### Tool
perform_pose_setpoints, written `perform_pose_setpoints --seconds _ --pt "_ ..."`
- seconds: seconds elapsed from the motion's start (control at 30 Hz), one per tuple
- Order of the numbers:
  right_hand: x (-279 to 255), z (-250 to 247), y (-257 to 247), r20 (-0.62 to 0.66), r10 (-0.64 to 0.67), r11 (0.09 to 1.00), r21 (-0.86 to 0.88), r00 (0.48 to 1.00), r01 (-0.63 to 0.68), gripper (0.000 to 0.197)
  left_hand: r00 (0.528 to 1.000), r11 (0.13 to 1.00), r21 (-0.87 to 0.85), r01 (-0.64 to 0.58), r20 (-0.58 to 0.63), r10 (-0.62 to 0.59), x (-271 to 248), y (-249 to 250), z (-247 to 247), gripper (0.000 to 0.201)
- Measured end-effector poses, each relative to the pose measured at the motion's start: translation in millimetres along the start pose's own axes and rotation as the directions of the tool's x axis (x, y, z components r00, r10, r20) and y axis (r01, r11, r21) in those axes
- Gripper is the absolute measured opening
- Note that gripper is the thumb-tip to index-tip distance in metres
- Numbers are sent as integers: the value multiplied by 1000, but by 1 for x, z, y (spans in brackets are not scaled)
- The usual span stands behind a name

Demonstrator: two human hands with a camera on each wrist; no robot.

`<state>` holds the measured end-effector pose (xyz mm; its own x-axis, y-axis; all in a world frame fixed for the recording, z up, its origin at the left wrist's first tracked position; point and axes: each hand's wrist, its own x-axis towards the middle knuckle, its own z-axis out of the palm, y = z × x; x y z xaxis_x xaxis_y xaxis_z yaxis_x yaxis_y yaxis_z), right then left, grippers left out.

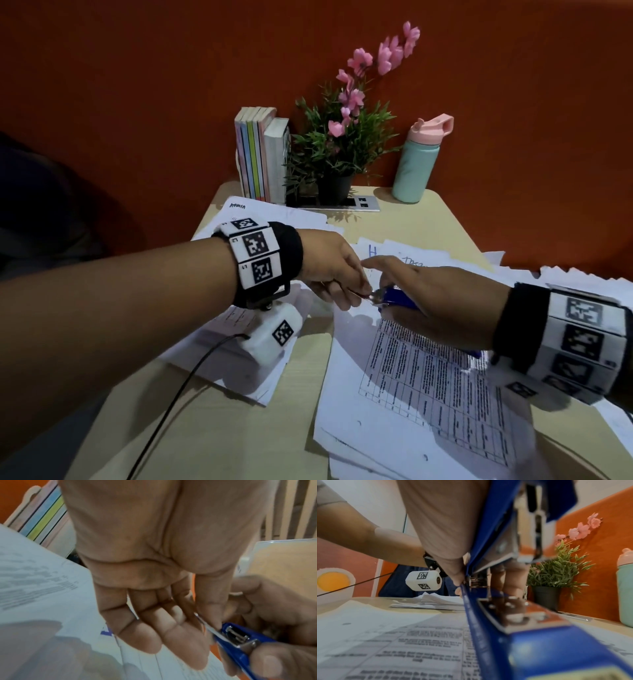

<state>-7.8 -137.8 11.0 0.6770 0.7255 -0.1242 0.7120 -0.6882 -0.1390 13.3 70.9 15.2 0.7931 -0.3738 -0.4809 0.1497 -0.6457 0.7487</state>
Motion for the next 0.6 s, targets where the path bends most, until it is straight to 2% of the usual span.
perform_pose_setpoints --seconds 0.17,0.43,0.53,0.6 --pt "6 0 -8 -66 35 999 8 997 -35 61 999 980 -196 28 -37 -36 -6 -6 -3 9" --pt "8 -9 -8 -36 80 997 -21 996 -81 54 992 975 -222 25 -113 -51 -13 -9 -11 9" --pt "4 -9 -3 2 85 996 -40 996 -85 48 989 990 -141 24 -144 -44 -15 -11 -10 10" --pt "1 -5 7 59 108 993 -50 992 -105 43 986 998 41 37 -161 -30 -14 -12 -5 9"
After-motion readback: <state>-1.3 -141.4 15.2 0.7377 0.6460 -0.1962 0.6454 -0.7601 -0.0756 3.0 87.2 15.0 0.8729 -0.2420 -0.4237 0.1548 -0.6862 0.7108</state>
